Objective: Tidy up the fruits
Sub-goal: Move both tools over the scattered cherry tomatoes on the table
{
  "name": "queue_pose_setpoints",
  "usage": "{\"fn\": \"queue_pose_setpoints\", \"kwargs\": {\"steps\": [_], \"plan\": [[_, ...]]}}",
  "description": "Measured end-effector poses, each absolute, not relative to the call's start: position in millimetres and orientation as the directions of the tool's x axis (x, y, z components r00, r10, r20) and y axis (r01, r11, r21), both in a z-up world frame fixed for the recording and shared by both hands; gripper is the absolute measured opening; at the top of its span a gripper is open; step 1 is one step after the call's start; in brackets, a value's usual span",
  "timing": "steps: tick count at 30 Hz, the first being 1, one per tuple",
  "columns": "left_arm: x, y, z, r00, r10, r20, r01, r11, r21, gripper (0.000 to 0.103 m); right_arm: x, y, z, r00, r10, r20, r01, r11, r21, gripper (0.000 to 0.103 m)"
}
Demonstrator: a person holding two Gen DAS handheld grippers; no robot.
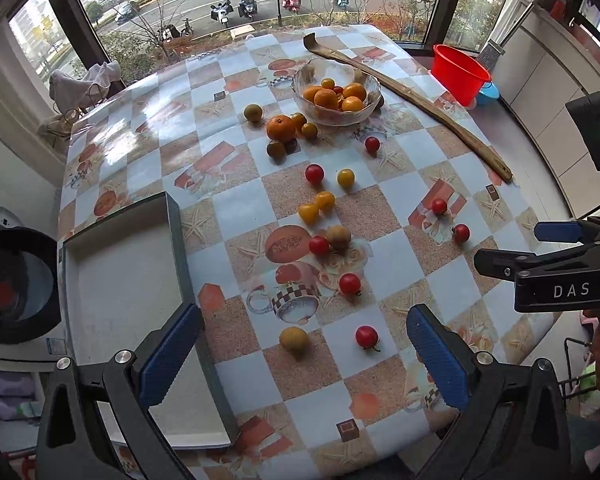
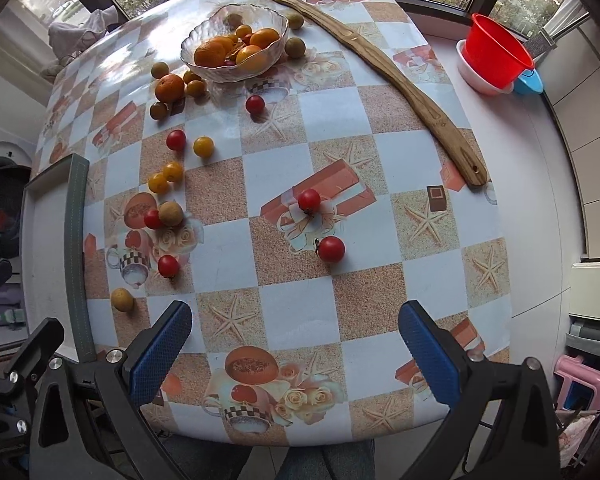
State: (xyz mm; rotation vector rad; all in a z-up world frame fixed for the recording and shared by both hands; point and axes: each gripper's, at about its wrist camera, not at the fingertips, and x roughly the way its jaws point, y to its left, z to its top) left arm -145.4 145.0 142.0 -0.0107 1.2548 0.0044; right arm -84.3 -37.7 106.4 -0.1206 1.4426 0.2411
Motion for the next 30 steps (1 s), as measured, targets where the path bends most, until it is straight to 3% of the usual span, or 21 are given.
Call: {"fn": "queue_pose_setpoints", "kwargs": {"steps": [5,14,30], "plan": [[-150.1,150.9,141.8,0.268,-0.038,-0.963,-0.069,0.996,-0.059,0.103,-91.8,-28.6,104.0,0.069,0.087,-0.994,-0.280,0.958,0.064,0.103],[-147.8,150.6,148.5,0.258,0.078,-0.963,-0.056,0.996,0.066,0.103,-89.8,-9.9,110.6,0.084,0.080,-0.993,-0.330,0.943,0.048,0.103],[-160.5,178.1,125.4,0.164,0.024,-0.986,-0.206,0.979,-0.011,0.103,-97.7,-25.6,100.8,0.051,0.084,-0.995,-0.303,0.951,0.065,0.103]]}}
